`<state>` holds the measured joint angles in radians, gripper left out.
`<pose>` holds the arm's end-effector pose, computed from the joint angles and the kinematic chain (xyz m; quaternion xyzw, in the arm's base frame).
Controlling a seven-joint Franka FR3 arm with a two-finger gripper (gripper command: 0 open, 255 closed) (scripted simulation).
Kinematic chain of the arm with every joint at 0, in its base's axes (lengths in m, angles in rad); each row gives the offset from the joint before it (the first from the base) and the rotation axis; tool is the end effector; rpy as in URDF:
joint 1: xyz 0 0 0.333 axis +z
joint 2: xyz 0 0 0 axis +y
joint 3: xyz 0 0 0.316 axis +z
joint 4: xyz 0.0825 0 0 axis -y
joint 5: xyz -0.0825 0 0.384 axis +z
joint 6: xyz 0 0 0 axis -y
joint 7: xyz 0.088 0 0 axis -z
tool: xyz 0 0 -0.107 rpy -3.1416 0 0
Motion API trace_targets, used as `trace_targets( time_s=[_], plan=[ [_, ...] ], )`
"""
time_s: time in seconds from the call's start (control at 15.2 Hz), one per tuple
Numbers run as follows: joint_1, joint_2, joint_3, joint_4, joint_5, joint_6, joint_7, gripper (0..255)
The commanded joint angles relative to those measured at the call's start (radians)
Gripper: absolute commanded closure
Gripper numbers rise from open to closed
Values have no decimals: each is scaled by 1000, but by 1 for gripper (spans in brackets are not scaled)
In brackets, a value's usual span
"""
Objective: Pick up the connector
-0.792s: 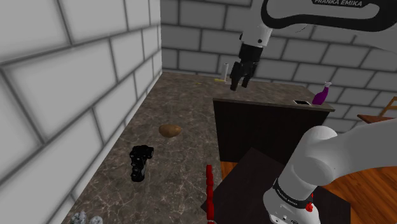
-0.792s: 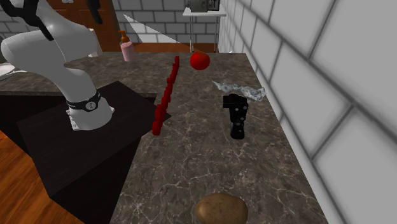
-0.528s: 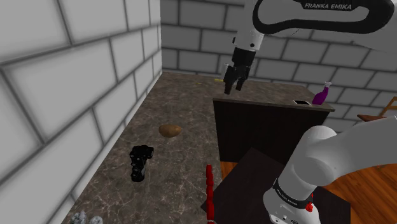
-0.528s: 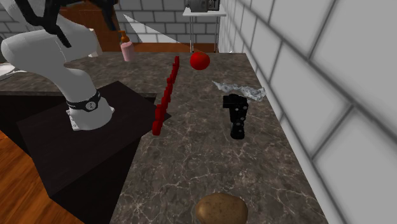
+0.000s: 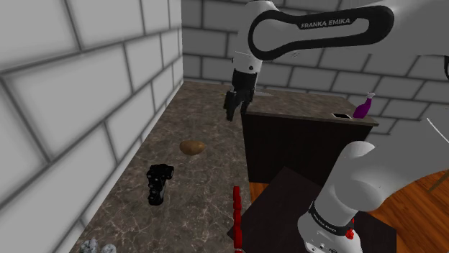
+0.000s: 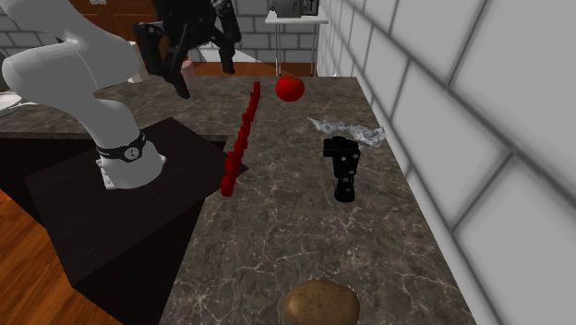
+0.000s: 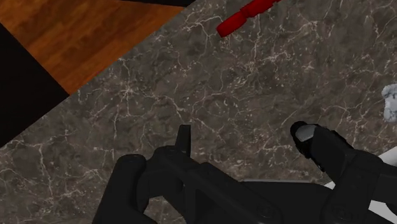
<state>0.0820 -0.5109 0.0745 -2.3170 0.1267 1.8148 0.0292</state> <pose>0.3925 0.0760 0.5331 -0.9981 -0.0438 -0.0002 0.0435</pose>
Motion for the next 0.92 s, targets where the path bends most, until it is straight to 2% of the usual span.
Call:
trace_targets(
  time_s=[0.0,0.46,0.86],
  plan=[
    [15,53,27,9,4,42,12,0],
    [62,266,118,85,-8,167,65,0],
    [101,466,185,189,-58,246,125,0]
  ],
)
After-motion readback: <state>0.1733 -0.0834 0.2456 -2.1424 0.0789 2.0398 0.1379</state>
